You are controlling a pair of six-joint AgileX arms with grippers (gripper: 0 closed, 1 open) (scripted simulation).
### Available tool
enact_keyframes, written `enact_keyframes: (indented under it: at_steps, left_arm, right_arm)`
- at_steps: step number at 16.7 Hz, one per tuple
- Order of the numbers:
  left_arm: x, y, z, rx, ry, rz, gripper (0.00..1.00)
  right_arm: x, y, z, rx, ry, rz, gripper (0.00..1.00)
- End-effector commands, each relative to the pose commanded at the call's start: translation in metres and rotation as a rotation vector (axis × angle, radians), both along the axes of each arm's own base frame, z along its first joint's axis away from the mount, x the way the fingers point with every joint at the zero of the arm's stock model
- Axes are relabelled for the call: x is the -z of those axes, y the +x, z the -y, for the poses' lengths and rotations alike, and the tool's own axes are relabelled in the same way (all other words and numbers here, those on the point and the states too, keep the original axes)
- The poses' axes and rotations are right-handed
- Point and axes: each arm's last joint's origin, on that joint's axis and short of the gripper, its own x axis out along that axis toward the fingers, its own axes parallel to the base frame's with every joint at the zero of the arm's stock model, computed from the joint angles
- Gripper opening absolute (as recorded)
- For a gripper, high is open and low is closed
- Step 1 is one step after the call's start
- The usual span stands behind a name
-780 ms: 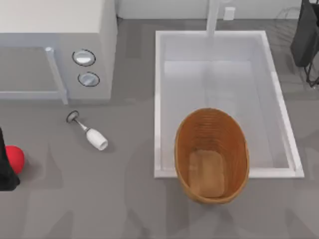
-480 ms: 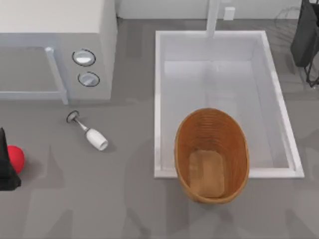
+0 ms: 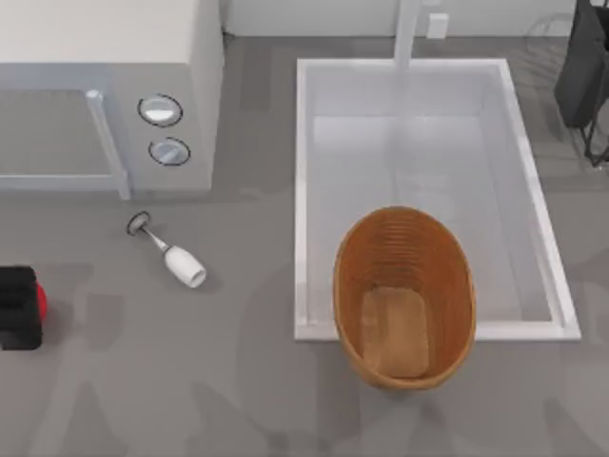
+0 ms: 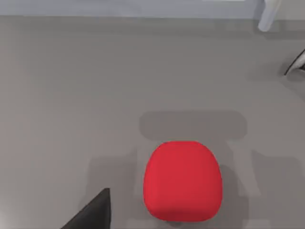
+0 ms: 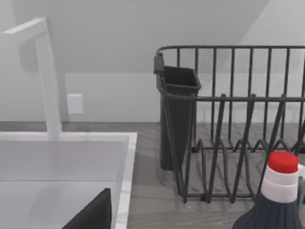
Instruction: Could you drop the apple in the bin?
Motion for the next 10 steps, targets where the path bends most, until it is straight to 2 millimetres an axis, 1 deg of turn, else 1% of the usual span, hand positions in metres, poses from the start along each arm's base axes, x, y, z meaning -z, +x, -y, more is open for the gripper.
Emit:
enact_keyframes:
  at_steps: [2, 5, 7, 10]
  left_arm:
    - [0.003, 0.027, -0.002, -0.009, 0.002, -0.212, 1.0]
    - [0.013, 0.066, -0.003, -0.011, 0.003, -0.484, 1.0]
    - [0.018, 0.088, -0.004, -0.007, 0.003, -0.618, 1.0]
    - [0.019, 0.121, -0.006, -0.006, 0.006, -0.758, 1.0]
  right_arm:
    - [0.0, 0.0, 0.0, 0.0, 0.0, 0.0, 1.0]
    - [0.0, 0.0, 0.0, 0.0, 0.0, 0.0, 1.0]
    - [0.0, 0.0, 0.0, 0.0, 0.0, 0.0, 1.0]
    - [0.0, 0.0, 0.0, 0.0, 0.0, 0.0, 1.0]
